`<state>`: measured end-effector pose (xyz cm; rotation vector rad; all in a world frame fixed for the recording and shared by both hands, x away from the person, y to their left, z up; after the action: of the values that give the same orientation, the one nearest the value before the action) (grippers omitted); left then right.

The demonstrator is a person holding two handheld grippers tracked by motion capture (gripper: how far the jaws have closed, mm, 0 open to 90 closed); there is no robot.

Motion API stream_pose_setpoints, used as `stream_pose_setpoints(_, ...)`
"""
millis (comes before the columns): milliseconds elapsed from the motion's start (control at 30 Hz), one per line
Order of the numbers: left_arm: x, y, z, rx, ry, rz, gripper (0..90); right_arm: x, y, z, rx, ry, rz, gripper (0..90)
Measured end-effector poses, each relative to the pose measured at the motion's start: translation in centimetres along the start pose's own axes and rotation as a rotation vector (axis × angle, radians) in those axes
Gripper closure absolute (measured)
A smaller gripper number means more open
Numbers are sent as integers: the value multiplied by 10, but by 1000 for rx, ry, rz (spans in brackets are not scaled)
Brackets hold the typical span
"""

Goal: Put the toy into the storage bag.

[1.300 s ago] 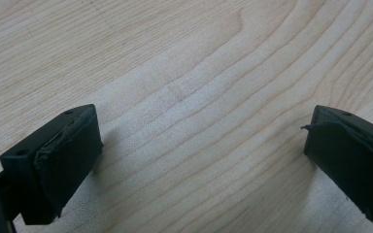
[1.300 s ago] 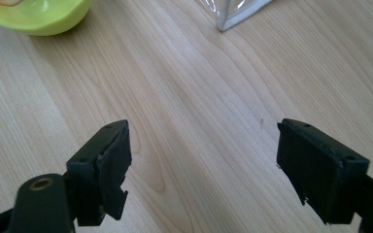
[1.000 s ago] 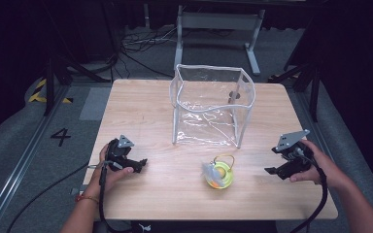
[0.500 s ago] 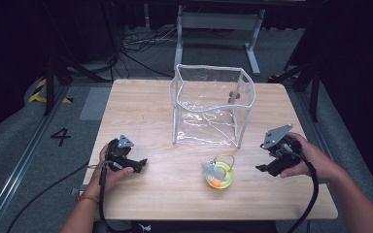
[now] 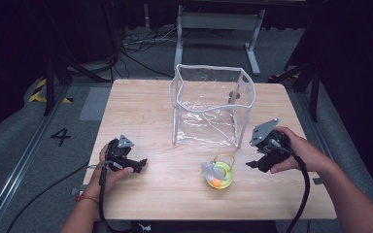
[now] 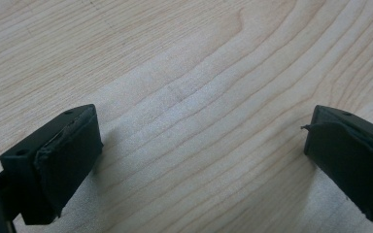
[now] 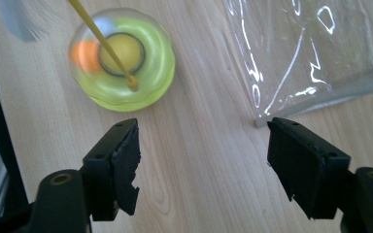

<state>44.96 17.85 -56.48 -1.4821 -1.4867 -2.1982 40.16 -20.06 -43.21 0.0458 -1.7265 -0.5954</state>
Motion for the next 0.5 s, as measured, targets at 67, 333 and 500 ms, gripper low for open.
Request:
stream_pose_setpoints(67, 0, 0, 0, 0, 0, 0, 5, -2, 4, 2, 9, -4, 6, 297)
stream_pose_setpoints(333, 0, 0, 0, -1, 0, 0, 5, -10, 18, 9, 43, 29, 26, 320)
stream_pose_setpoints(500, 0, 0, 0, -1, 0, 0, 5, -16, 26, 13, 58, 40, 30, 350)
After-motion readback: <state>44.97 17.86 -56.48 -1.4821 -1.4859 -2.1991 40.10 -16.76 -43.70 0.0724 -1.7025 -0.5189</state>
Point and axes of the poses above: each handheld gripper's, and its own axes: x roughly backward along the jaws, y roughly out of its top, z roughly to its left, the point moved 10 cm from there along -x, roughly forward along the jaws, and after that the axes turned 5 degrees about -x, right-handed, at the moved point
